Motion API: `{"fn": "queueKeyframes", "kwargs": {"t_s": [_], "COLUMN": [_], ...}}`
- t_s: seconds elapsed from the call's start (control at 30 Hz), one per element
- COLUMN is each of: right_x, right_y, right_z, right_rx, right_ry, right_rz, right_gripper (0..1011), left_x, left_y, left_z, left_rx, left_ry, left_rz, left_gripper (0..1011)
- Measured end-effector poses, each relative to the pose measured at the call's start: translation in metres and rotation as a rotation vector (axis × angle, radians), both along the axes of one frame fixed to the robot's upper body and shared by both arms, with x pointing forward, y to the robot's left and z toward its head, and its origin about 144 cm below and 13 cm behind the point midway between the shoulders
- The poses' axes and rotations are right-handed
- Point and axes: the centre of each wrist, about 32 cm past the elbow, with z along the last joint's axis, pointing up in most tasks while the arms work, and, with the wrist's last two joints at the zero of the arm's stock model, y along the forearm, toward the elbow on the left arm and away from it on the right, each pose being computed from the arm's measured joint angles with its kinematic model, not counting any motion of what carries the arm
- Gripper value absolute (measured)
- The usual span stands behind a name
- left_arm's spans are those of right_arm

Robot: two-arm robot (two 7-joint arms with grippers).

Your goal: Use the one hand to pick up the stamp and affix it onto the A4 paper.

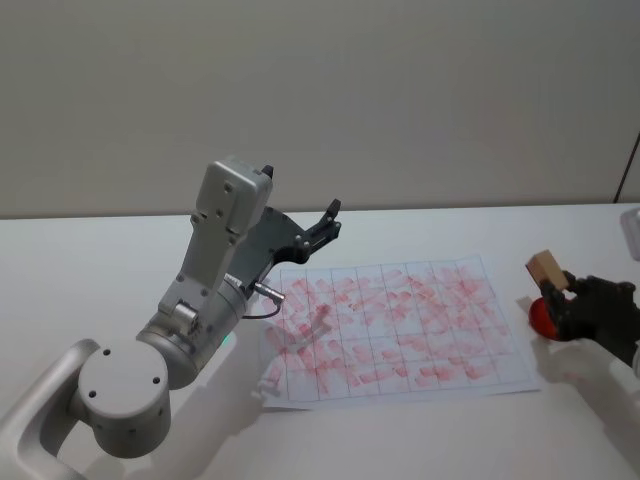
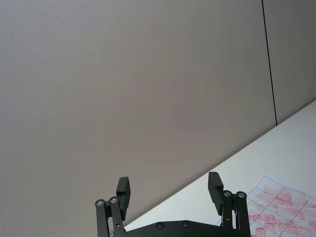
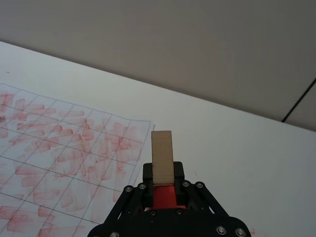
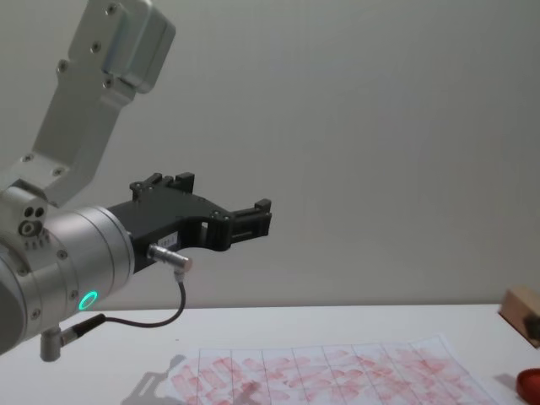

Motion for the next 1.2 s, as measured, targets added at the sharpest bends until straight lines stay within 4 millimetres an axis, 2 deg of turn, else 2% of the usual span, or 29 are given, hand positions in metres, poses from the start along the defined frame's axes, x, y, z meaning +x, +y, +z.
{"fn": "queueKeyframes", "kwargs": {"t_s": [0.23,0.9,0.97,1.1,1.13,1.2], "right_x": [-0.005,-0.005,-0.005,-0.004,-0.004,-0.004], "right_y": [-0.003,-0.004,-0.004,-0.004,-0.004,-0.004], "right_z": [-0.008,-0.018,-0.019,-0.019,-0.019,-0.019], "right_rx": [0.036,0.066,0.067,0.069,0.069,0.069], "right_ry": [0.057,0.135,0.137,0.142,0.143,0.145], "right_rz": [-0.067,-0.114,-0.116,-0.119,-0.119,-0.12], "right_gripper": [216,217,250,390,390,496], "left_x": [0.0,0.0,0.0,0.0,0.0,0.0], "left_y": [0.0,0.0,0.0,0.0,0.0,0.0], "left_z": [0.0,0.0,0.0,0.0,0.0,0.0], "left_rx": [0.0,0.0,0.0,0.0,0.0,0.0], "left_ry": [0.0,0.0,0.0,0.0,0.0,0.0], "left_rz": [0.0,0.0,0.0,0.0,0.0,0.0], "left_gripper": [1001,1001,1001,1001,1001,1001]}}
